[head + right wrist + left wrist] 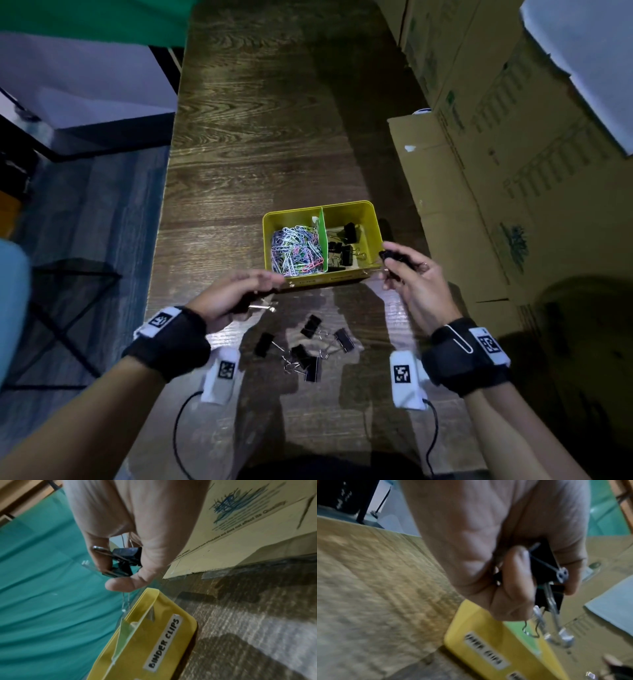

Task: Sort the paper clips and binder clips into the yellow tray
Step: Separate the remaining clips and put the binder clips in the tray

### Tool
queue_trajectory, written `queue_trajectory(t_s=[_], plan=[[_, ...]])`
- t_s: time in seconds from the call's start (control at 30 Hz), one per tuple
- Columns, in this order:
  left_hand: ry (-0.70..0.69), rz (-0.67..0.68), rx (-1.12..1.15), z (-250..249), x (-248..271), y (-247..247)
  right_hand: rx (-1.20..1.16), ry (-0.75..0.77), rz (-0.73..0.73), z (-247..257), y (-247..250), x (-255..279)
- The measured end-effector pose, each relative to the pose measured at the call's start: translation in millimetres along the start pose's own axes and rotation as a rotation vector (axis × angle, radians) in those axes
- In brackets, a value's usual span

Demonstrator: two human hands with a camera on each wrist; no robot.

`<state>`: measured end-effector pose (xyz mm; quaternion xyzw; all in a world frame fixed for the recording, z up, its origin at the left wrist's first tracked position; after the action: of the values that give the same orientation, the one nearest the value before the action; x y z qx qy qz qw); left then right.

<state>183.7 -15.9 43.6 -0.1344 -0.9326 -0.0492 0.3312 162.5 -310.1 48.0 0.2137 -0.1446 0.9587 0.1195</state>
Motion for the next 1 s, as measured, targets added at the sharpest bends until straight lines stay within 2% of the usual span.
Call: queue_trajectory(t_s=[0.1, 0.2, 0.33, 0.47, 0.57, 0.67, 0.83, 0.93, 1.0], plan=[[-0.075, 0.058, 0.041, -43.2, -11.9, -24.2, -0.082, -0.01, -0.019, 13.7, 5.0, -0.6], [-0.192, 0.085, -0.114, -79.8, -36.3, -56.6, -0.084, -0.011, -0.029, 26.4, 9.3, -3.8], [-0.302, 0.064, -0.629, -106.4, -76.0, -96.8, 0.023, 0.032, -0.071, 42.2, 9.9, -17.1], [-0.42, 0.097, -1.248, -104.3, -103.2, -124.7, 0.148, 0.057, -0.079, 57.3, -0.5, -38.0], [-0.37, 0.062, -1.473, -95.4, -109.3, -130.5, 0.303, 0.095, -0.069, 64.4, -12.7, -56.7], [-0.357, -0.027, -1.41, -90.0, -106.9, -123.5, 0.499, 0.144, -0.063, 63.1, -27.1, -78.8], [-0.591, -0.2, -1.09, -70.2, -84.2, -96.2, 0.983, 0.207, 0.056, 54.1, -52.7, -97.4], [-0.72, -0.343, -0.987, -55.5, -65.9, -77.4, 1.304, 0.218, 0.166, 47.9, -63.9, -94.9], [-0.747, -0.356, -0.962, -45.3, -58.9, -64.5, 1.408, 0.215, 0.219, 45.9, -70.5, -88.2]])
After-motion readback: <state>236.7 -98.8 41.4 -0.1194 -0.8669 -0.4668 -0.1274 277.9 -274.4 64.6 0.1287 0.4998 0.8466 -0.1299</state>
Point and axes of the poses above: each hand's wrist, its own x-axis away from the middle knuckle, its own y-axis out of the back of the hand, z = x × y, the point moved 1 cm from there along -x, towards the middle knuckle, and after that the axes turned 6 degrees about -z, right-handed, at the moved point
